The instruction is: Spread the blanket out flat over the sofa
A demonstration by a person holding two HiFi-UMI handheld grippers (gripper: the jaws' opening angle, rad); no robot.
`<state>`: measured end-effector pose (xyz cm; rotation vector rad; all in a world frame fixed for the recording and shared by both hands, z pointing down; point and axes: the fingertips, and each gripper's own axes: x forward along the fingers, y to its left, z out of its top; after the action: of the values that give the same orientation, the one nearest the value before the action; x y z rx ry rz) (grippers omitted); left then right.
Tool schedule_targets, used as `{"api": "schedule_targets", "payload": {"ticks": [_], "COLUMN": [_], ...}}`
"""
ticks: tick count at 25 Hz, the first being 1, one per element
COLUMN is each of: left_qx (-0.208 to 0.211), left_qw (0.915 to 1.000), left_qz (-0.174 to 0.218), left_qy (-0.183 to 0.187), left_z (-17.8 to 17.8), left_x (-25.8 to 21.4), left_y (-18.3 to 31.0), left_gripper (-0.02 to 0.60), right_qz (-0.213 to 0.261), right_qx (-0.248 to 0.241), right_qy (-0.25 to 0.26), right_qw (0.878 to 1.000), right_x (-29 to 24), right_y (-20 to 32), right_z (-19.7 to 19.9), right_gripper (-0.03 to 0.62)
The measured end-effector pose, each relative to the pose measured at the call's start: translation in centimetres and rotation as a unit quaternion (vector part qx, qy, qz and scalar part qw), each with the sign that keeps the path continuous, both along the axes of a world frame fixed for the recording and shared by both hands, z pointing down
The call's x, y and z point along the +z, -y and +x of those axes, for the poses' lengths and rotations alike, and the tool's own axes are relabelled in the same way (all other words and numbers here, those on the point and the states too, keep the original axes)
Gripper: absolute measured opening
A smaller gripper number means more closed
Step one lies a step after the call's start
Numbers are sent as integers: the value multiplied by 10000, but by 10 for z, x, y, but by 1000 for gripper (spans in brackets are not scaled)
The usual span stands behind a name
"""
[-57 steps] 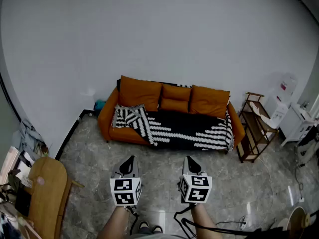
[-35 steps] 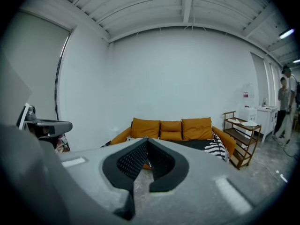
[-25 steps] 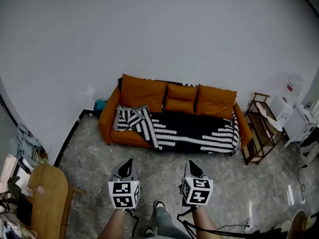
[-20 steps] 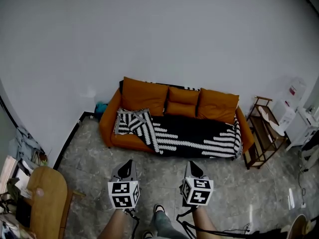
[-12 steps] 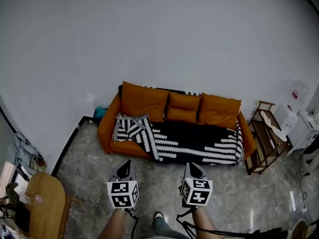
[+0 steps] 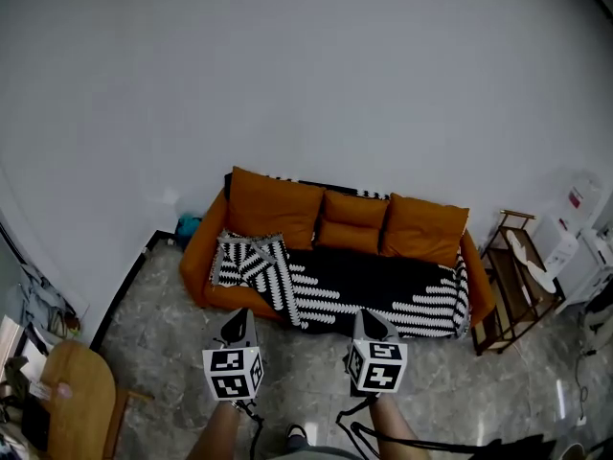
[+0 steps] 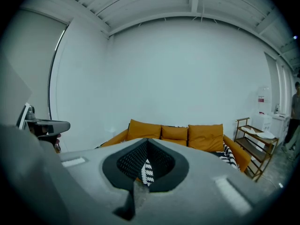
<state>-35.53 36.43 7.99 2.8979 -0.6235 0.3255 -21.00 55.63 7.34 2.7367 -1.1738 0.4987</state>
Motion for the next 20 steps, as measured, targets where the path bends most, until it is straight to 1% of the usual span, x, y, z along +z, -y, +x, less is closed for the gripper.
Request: {"api": "schedule_targets", "payload": {"ticks": [13,20], "left_qx": [-218,-274], "left_qw": [9997,9991], "left_qz": [143,256], "left_qy": [18,199], "left_z": [70,94], "left_x": [-6,-1], "left_y": [27,36], "left_gripper": [5,5], "right_qz": [61,101], "right_qx": [-247,-343], "right_qy": [-24,143], "right_qw": [9997,9993], "right_x": [-1,11], "right_y": [33,46], "right_z": [81,109], "right_gripper": [5,5]}}
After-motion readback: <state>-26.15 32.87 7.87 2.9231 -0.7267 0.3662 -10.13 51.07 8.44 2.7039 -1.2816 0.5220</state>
